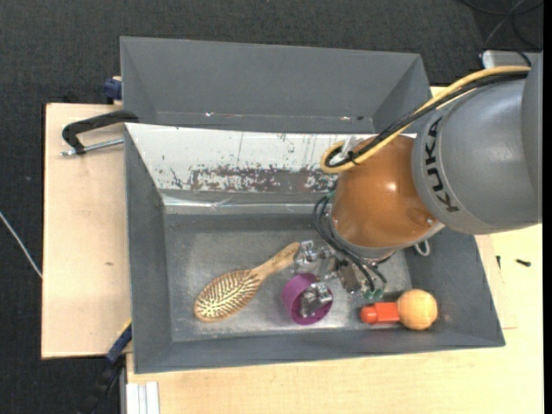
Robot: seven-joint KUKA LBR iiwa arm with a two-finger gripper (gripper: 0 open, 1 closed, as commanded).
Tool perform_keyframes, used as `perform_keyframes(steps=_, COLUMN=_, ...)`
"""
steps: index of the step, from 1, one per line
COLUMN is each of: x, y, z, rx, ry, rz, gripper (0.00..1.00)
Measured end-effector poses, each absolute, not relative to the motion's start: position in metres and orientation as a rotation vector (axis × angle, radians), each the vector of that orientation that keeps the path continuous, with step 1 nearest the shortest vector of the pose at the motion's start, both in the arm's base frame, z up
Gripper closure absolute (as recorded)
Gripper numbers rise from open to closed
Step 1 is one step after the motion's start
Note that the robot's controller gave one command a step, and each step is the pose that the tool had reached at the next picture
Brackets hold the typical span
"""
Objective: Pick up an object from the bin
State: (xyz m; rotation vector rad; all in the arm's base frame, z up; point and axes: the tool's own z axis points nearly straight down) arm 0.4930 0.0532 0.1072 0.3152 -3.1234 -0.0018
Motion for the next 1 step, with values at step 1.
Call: perform_keyframes(steps=1, x=0.4948, y=0.0532, z=0.125, rx=0.315, ry=-3.13, rz=-0.001, gripper=1.0)
